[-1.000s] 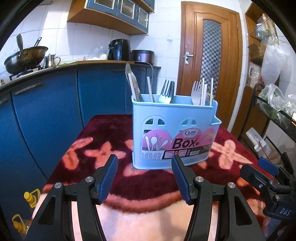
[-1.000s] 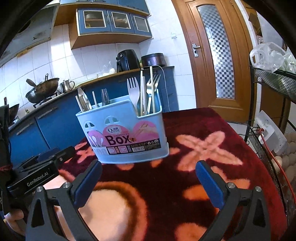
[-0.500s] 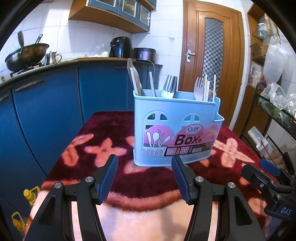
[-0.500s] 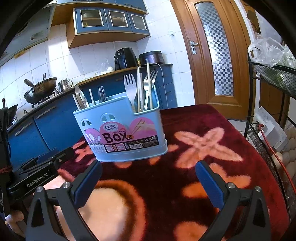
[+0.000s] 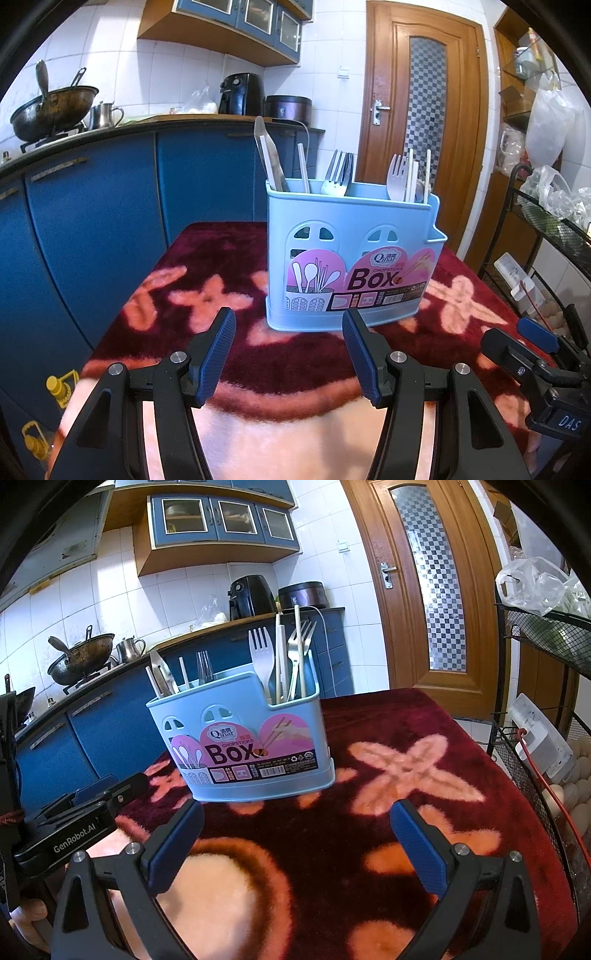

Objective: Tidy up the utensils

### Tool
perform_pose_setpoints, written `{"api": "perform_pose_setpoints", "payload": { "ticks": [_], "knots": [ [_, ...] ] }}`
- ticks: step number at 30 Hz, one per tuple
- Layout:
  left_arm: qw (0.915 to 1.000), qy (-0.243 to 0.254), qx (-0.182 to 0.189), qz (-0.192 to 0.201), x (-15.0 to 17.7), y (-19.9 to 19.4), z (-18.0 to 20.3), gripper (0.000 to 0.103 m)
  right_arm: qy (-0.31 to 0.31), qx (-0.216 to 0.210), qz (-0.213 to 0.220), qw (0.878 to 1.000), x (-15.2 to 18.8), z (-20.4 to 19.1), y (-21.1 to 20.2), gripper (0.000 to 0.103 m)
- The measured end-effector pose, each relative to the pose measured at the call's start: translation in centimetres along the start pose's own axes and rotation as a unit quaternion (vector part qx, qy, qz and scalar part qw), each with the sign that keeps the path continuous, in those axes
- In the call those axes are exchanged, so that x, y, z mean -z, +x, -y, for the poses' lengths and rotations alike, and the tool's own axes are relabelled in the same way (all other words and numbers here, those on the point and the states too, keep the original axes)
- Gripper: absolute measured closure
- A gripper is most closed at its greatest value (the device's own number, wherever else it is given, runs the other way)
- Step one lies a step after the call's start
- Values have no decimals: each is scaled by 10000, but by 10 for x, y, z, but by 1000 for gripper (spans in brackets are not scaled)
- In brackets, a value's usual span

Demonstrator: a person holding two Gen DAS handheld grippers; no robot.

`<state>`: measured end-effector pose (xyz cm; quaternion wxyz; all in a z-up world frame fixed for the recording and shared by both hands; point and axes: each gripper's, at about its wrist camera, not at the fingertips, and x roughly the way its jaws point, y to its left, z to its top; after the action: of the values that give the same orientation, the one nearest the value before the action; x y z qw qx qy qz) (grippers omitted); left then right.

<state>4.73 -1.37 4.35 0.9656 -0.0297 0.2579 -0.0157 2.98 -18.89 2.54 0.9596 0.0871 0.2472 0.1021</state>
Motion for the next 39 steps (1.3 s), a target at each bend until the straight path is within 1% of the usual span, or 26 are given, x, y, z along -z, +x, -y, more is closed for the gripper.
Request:
{"api": "perform_pose_setpoints", "payload": {
  "ticks": [39],
  "knots": [
    [10000, 17, 20, -3, 1, 0, 4, 41, 2, -4, -8, 10000, 0, 0, 0, 0]
  ]
}}
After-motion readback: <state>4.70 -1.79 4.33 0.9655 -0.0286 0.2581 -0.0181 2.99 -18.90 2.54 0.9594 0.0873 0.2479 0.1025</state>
